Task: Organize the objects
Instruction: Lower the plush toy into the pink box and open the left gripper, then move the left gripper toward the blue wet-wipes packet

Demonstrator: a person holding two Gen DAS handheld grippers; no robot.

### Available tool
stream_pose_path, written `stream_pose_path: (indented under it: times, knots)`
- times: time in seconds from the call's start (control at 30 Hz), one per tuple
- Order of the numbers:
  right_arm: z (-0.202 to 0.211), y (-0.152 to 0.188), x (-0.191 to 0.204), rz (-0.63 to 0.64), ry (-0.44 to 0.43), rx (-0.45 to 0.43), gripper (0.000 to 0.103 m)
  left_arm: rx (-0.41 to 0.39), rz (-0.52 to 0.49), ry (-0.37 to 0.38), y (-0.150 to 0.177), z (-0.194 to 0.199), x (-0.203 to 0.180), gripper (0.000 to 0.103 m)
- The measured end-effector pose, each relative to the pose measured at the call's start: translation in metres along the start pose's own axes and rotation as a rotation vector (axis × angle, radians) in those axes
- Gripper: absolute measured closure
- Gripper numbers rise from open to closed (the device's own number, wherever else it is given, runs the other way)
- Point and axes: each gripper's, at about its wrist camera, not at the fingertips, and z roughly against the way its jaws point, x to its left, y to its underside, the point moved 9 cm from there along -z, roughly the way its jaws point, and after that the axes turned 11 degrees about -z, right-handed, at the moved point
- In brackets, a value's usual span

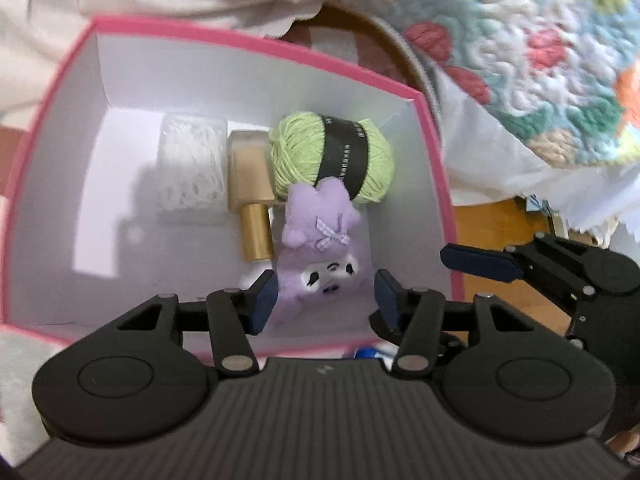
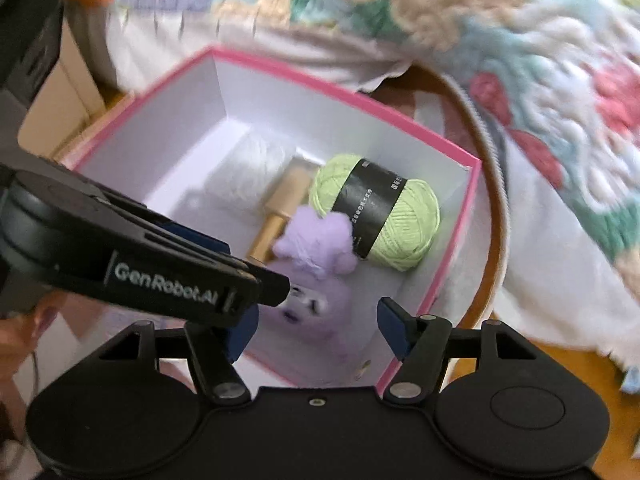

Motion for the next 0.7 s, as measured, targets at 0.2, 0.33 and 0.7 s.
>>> stream_pose_path:
  times: [0.2, 0.33, 0.7]
  knots:
    - [0.049, 0.017, 0.008, -0.125, -0.087, -0.111, 0.033, 0.006, -0.106, -0.058, 0.009, 0.054, -0.014, 0.046]
    - [0.079, 0.022, 0.017, -0.142, -0.1, -0.151, 0.031, 0.008, -0.135, -0.045, 0.019, 0.092, -0.023, 0.045]
    - [0.164, 0.047, 0.044, -0.127, -0.103, -0.205, 0.016, -0.033, -0.201, -0.03, 0.053, 0.163, -0.052, 0.04]
